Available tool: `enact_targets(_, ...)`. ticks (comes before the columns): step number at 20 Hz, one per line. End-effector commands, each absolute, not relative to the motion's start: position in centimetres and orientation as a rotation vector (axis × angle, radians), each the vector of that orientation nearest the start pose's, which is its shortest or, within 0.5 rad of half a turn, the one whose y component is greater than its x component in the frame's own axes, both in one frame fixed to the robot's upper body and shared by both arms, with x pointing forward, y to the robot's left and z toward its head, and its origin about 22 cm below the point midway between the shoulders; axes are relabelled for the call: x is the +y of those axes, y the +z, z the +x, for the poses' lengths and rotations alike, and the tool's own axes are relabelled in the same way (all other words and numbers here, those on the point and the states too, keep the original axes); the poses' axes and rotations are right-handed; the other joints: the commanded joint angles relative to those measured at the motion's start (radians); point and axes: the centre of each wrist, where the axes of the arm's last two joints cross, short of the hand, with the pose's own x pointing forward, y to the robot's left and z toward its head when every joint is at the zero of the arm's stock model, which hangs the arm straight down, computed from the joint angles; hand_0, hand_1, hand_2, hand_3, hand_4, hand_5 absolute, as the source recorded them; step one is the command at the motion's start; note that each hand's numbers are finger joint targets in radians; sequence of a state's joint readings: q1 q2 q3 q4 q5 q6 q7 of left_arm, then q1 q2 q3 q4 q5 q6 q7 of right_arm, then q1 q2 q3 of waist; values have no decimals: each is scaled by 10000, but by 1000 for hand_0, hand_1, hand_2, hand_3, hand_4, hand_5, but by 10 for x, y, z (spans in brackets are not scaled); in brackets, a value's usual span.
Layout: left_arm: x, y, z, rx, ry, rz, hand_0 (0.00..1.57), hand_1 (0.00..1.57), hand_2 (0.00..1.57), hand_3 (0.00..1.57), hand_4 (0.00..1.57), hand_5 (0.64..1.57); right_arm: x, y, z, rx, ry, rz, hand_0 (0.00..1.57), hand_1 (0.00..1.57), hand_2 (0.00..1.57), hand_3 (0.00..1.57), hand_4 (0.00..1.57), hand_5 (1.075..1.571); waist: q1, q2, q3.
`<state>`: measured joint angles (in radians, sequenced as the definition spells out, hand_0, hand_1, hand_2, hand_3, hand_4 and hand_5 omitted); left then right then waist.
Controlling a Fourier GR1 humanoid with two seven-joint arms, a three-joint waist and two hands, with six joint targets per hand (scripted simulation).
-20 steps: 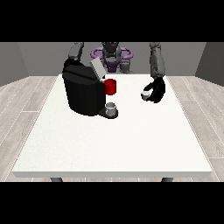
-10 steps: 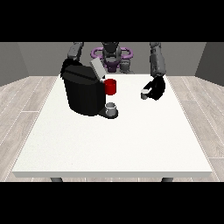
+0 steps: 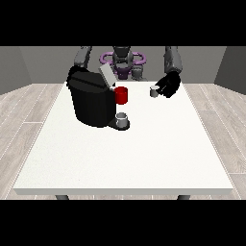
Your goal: Insert the coffee pod into the coffee machine and close the lid
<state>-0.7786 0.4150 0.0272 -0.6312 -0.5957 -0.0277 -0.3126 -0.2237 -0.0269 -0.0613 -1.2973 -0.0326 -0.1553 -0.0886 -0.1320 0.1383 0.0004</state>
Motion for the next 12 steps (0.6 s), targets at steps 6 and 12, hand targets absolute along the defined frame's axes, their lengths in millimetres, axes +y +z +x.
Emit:
enact_targets(6, 278, 100, 428, -15473, -9789, 5503, 1272, 1272, 1342, 1293, 548, 1571, -218, -27, 288, -15369, -496, -857, 0, 0, 0, 0, 456, 1571, -113, -750, -2)
enact_targets(12, 297, 163, 442, -16233, -9141, 6852, 1256, 1256, 1327, 1277, 536, 1571, -217, -1, 302, -16050, -435, -322, 0, 0, 0, 0, 476, 1571, -789, 8, -3)
